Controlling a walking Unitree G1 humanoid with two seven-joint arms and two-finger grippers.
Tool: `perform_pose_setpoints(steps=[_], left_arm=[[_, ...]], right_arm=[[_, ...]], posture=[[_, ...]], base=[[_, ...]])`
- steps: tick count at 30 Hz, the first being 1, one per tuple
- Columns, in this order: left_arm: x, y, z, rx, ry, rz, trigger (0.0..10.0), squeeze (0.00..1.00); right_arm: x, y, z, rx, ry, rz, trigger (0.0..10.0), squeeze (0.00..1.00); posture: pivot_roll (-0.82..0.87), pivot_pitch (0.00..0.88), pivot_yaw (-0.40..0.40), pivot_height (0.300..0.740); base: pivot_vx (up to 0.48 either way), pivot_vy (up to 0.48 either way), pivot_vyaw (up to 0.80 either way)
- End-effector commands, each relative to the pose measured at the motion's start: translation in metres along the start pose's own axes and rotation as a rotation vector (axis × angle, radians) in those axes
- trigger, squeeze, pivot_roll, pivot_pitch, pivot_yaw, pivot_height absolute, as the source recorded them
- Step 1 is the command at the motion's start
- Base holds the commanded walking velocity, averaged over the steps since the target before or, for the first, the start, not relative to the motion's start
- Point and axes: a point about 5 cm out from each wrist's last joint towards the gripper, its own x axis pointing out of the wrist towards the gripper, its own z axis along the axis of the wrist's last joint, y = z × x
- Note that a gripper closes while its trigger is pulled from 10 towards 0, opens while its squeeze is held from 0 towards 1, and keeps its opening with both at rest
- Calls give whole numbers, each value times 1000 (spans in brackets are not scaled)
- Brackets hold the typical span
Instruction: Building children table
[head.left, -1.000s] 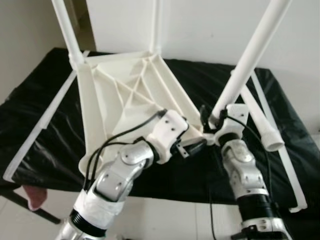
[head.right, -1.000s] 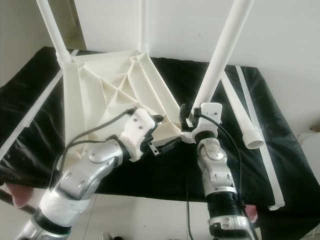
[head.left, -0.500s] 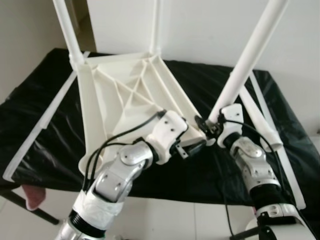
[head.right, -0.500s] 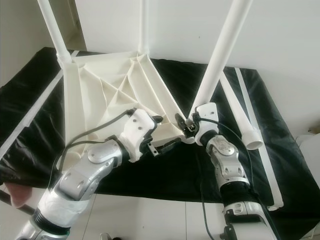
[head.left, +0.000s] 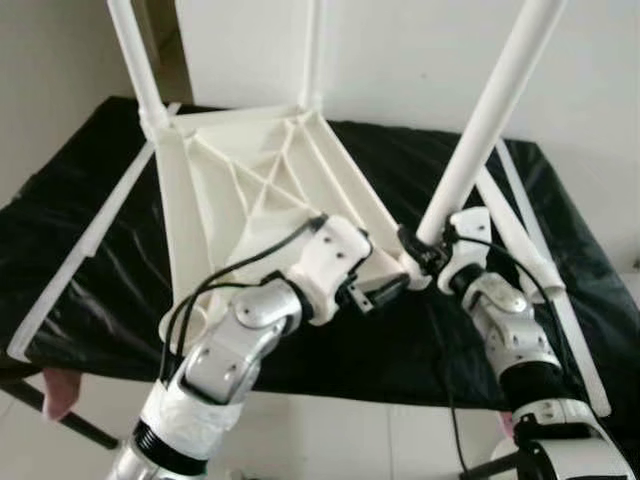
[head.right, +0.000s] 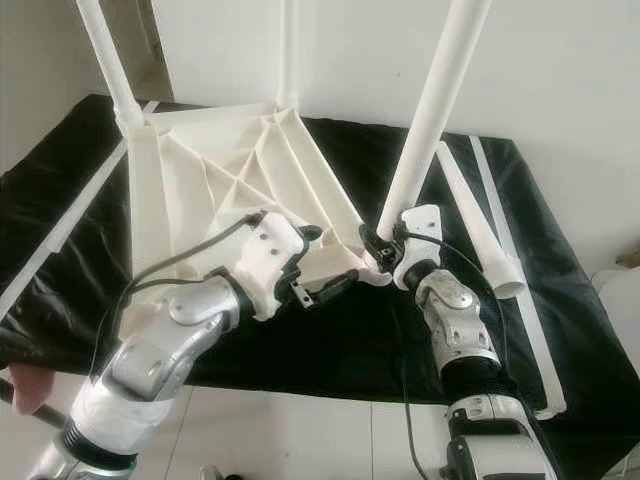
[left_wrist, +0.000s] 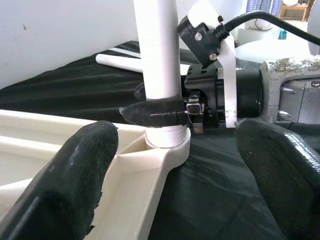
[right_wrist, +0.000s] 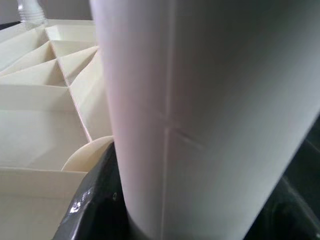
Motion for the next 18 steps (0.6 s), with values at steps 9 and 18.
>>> perform_pose_setpoints(steps=[9, 18], left_arm=[[-2, 1, -1, -21, 2, 6, 10000, 0], [-2, 4, 1, -51, -12, 32, 10000, 0]], right_arm=[[-7, -6, -8, 94, 71, -372, 10000, 0], [-11, 32, -14, 140, 72, -650, 10000, 0]], posture=[[-92, 149, -25, 740], [-81, 149, -25, 740]], base=[[0, 0, 0], [0, 0, 0]])
